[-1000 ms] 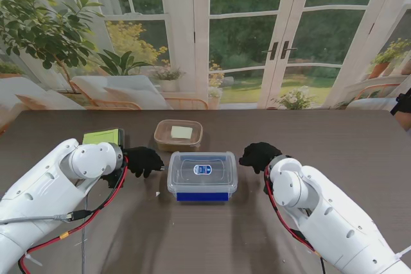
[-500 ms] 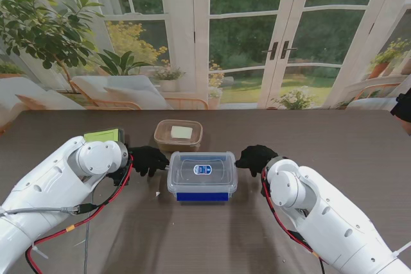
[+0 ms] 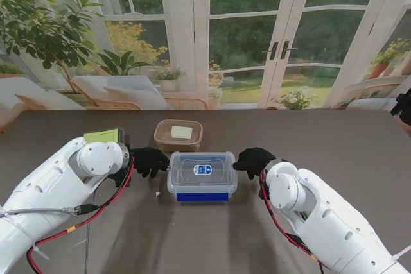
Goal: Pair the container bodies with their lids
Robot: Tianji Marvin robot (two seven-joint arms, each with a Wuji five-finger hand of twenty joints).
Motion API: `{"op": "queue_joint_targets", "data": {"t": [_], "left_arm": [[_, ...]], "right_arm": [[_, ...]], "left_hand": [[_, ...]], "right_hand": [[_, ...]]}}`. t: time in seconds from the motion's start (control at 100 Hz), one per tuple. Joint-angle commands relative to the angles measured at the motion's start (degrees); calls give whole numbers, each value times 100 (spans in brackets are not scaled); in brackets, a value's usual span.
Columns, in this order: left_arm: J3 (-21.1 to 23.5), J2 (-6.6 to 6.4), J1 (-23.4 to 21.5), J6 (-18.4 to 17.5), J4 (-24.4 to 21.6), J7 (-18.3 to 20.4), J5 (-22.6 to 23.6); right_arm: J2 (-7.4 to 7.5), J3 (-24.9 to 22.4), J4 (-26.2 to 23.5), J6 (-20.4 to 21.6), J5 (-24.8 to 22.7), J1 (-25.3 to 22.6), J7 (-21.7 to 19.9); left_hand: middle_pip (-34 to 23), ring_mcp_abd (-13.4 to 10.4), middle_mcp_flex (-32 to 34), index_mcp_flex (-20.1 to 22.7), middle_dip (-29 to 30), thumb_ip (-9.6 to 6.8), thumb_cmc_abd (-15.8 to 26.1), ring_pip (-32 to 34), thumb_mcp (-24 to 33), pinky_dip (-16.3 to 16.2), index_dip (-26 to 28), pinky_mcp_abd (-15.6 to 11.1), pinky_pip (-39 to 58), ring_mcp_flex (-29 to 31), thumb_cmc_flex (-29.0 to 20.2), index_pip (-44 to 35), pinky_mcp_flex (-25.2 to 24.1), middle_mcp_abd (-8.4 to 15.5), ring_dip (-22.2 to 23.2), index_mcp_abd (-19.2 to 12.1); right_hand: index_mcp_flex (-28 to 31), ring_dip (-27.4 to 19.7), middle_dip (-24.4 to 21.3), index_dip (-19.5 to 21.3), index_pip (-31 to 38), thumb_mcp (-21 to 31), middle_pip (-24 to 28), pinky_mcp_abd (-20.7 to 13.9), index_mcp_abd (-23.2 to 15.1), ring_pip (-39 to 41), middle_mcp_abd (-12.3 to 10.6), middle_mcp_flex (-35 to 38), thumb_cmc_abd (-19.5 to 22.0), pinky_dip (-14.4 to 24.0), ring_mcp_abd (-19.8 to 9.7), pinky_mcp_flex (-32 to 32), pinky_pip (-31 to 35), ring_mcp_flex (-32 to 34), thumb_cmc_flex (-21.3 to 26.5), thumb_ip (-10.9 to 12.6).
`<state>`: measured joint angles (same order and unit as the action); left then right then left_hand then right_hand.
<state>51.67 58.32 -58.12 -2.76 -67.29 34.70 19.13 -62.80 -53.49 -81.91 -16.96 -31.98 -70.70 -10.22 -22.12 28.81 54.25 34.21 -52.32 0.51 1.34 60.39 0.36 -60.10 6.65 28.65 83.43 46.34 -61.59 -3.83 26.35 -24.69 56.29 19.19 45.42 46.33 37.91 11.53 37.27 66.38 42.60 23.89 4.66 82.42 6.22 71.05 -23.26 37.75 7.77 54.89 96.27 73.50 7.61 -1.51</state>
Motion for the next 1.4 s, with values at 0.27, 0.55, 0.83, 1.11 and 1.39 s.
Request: {"op": "queue_joint_targets", "data": {"t": [0.27, 0.55, 0.83, 1.11, 1.39], "left_arm": [[362, -103, -534, 328, -793, 389, 231], [780, -182, -1196, 766, -1555, 516, 512], [1186, -227, -1875, 1164, -2259, 561, 825], [1418, -261, -2323, 1448, -2869, 651, 1067], [1537, -277, -2656, 1766, -3357, 698, 1265]], "right_arm": [[-26, 0, -111, 158, 232, -146, -97], [-32, 74, -139, 294, 410, -177, -144], [-70, 250, -131, 410, 598, -129, -112], [-122, 491, -50, 495, 779, 4, -76], [-170, 678, 36, 573, 911, 121, -30]], "left_hand": [[-17, 93, 23, 389, 15, -43, 314, 141, -93, -37, 140, -243, 181, 129, -42, -216, 16, -188, 76, -249], [-12, 108, 32, 413, 13, -43, 325, 101, -100, -21, 187, -246, 139, 109, -20, -233, -26, -193, 64, -154], [0, 124, 34, 416, 18, -43, 333, 58, -103, -5, 215, -228, 104, 88, -5, -238, -61, -212, 50, -94], [6, 127, 36, 447, 19, -45, 345, 35, -103, 12, 237, -229, 75, 75, 5, -250, -81, -212, 48, -47], [-4, 128, 62, 472, 14, -44, 360, 31, -107, 33, 250, -226, 62, 75, 20, -259, -84, -221, 50, -1]], "right_hand": [[167, -59, -79, 111, 184, -115, -35, 266, 57, -19, 176, -106, 99, 64, 99, 191, -59, 140, -100, -118], [158, -72, -87, 113, 199, -86, -40, 264, 57, -41, 185, -135, 113, 74, 121, 150, -82, 139, -80, -121], [135, -99, -88, 118, 209, -62, -36, 275, 53, -94, 182, -174, 117, 95, 160, 102, -106, 136, -65, -123], [117, -116, -92, 122, 216, -65, -26, 265, 38, -124, 183, -207, 141, 117, 150, 60, -128, 138, -61, -126], [99, -121, -96, 126, 218, -66, -15, 266, 35, -125, 188, -221, 150, 140, 142, 24, -140, 139, -61, -125]]}}
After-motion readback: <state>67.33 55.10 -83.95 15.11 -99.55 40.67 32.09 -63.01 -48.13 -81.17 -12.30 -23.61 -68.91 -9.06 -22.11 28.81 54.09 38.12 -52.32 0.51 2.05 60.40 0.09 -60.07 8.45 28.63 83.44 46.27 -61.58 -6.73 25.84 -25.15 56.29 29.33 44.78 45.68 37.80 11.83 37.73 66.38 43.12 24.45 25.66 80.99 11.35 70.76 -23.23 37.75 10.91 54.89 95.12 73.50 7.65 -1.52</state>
